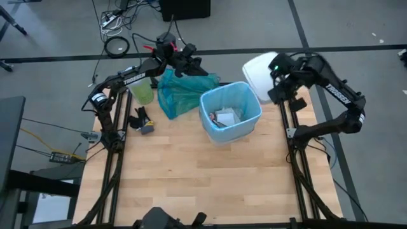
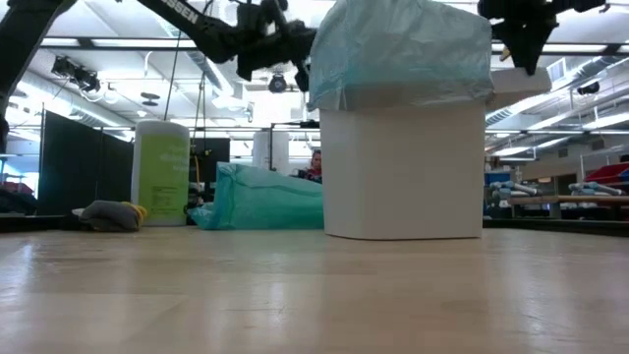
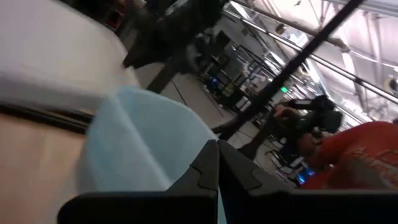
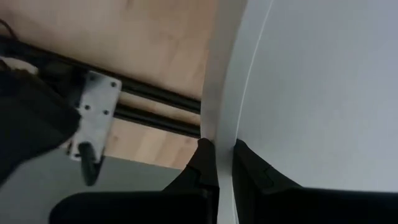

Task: Place trash/remove bag and relplace
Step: Put the white trash lid on the white trash bin

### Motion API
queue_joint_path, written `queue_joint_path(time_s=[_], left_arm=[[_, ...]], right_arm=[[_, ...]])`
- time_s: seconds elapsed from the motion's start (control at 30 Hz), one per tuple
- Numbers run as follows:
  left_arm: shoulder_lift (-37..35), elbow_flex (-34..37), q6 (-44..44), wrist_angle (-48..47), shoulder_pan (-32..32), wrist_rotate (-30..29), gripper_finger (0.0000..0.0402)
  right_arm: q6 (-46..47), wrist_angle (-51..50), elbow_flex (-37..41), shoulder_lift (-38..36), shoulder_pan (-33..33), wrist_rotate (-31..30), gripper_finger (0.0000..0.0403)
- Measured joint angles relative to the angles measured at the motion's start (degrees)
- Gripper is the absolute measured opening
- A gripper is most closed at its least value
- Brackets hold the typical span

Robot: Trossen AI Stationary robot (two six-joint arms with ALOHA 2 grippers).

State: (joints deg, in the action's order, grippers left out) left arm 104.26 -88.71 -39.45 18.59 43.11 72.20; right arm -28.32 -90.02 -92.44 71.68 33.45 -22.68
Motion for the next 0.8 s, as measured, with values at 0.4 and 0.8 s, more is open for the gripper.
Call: queue_joint_path(time_s=[0.4,0.8], left_arm=[[-7.51,0.0,-2.81,0.24,0.78,3.2,0.0008],[-9.17,0.0,-4.45,0.41,0.83,2.97,0.0008]], right_arm=[[8.44,0.57,2.36,6.03,-15.85,0.15,0.0017],[-2.83,9.63,2.36,12.83,-21.24,6.38,0.0017]])
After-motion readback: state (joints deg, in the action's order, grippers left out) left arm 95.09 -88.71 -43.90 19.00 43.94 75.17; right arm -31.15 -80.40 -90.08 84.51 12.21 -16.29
